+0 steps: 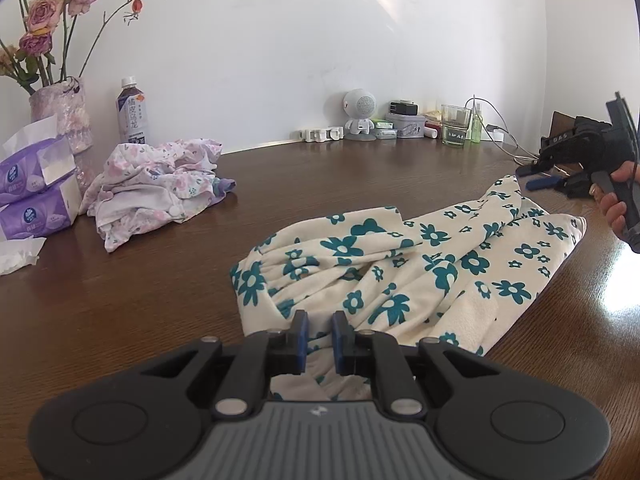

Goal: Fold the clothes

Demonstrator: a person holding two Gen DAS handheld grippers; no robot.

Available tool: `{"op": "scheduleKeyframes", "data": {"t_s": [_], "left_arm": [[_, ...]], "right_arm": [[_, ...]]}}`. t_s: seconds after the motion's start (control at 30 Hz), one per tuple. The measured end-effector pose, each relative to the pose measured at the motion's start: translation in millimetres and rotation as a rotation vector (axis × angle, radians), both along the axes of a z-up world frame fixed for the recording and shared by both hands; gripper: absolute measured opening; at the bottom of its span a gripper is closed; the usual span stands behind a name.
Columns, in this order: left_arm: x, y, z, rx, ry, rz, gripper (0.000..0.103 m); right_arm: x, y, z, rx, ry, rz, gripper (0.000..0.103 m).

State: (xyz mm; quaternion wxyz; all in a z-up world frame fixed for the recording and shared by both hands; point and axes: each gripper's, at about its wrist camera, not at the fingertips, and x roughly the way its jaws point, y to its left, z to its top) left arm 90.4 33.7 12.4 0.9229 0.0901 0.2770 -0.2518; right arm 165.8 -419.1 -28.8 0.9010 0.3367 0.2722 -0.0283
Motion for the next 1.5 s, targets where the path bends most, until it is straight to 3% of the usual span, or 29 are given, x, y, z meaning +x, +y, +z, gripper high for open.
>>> {"op": "scheduleKeyframes", "data": {"t_s": [0.07, 0.13, 0.23, 0.33, 0.53, 0.6, 0.67, 0.77, 0.87, 0.93, 1.1, 1.2, 1.27, 1.37, 1.5], "left_arm": [[1, 0, 1, -0.015, 0.012, 0.014, 0.012], [1, 1, 1, -0.024, 0.02, 0.023, 0.012], [2, 1, 2, -0.036, 0.033, 0.039, 0.012], [2, 2, 2, -0.068, 0.053, 0.073, 0.012], [5, 8, 2, -0.164, 0.1, 0.146, 0.012], [4, 8, 2, -0.167, 0.1, 0.151, 0.012], [3, 7, 2, -0.168, 0.098, 0.155, 0.012], [2, 5, 2, -0.156, 0.091, 0.151, 0.012], [1, 5, 1, -0.155, 0.086, 0.149, 0.012], [0, 6, 0, -0.164, 0.085, 0.152, 0.012], [-1, 6, 0, -0.168, 0.082, 0.155, 0.012], [-2, 6, 0, -0.165, 0.079, 0.155, 0.012], [-2, 6, -1, -0.164, 0.079, 0.156, 0.012], [-2, 7, -1, -0.17, 0.08, 0.155, 0.012], [-3, 8, -1, -0.176, 0.083, 0.155, 0.012]], "right_arm": [[0, 10, 17, -0.145, -0.079, 0.007, 0.026], [8, 22, 26, -0.277, -0.101, 0.055, 0.026], [28, 35, 24, -0.389, -0.038, 0.158, 0.015], [34, 41, 10, -0.456, 0.087, 0.197, 0.012], [25, 39, 3, -0.433, 0.092, 0.187, 0.016], [23, 40, 8, -0.427, 0.087, 0.18, 0.017], [18, 43, 17, -0.42, 0.023, 0.173, 0.017], [23, 54, 24, -0.511, -0.018, 0.194, 0.017], [37, 58, 14, -0.553, 0.067, 0.226, 0.017], [35, 58, 7, -0.572, 0.077, 0.231, 0.018], [32, 53, 7, -0.511, 0.066, 0.205, 0.019], [21, 64, 20, -0.484, -0.009, 0.243, 0.02], [15, 80, 25, -0.53, -0.044, 0.312, 0.02], [18, 98, 15, -0.655, 0.037, 0.374, 0.02], [15, 89, 7, -0.618, 0.03, 0.362, 0.02]]}}
